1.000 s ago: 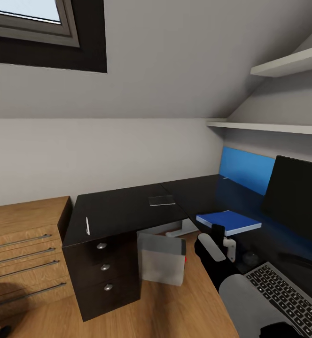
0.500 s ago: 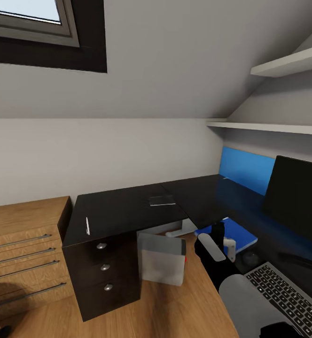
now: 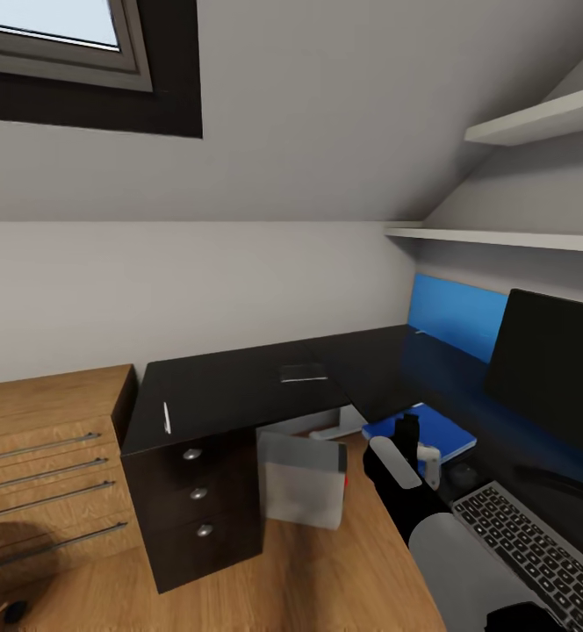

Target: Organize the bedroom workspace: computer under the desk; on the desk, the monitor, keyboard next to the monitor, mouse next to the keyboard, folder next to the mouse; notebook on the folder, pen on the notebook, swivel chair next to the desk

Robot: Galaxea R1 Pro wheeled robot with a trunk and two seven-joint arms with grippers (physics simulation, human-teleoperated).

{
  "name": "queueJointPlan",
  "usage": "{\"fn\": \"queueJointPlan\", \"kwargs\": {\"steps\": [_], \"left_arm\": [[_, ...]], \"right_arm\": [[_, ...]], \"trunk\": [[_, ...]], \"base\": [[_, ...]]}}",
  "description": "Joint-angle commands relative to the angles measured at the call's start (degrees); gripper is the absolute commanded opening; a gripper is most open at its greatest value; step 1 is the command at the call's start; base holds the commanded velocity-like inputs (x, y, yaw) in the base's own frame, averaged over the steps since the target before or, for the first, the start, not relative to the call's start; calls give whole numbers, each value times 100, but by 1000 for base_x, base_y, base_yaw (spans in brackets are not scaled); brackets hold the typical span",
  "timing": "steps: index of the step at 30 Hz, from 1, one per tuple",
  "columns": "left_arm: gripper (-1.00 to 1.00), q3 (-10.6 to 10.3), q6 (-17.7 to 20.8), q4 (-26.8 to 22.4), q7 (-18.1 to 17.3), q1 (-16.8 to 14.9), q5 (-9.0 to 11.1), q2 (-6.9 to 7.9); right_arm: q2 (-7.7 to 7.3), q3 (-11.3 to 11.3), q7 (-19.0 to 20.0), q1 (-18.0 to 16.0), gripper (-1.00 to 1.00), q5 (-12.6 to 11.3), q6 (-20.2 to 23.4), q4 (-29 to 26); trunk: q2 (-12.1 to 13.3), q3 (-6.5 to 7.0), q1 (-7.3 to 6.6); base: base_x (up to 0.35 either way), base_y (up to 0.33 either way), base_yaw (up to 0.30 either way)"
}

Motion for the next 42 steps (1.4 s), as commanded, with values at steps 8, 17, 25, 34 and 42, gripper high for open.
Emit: {"fn": "queueJointPlan", "kwargs": {"steps": [8,17,25,34,42], "left_arm": [[100,29,-9,3,28,-4,-60,3],[100,29,-9,4,50,-4,-60,4],[100,29,8,8,65,-4,-60,4],[100,28,14,11,60,-4,-60,4],[100,25,26,80,65,-4,-60,4]], "right_arm": [[22,55,192,-4,100,16,-37,-26],[62,150,770,15,100,38,-49,-102],[131,937,1404,39,100,72,-46,-117],[197,1027,1441,78,100,75,-16,-85],[199,1870,1457,104,100,105,-44,-76]], "trunk": [[-4,-7,-3],[-4,-7,-3],[-4,-3,-3],[-4,8,-3],[-4,52,-3]], "base": [[-116,0,0],[-17,0,0],[-1,0,0],[0,0,28],[0,0,196]]}}
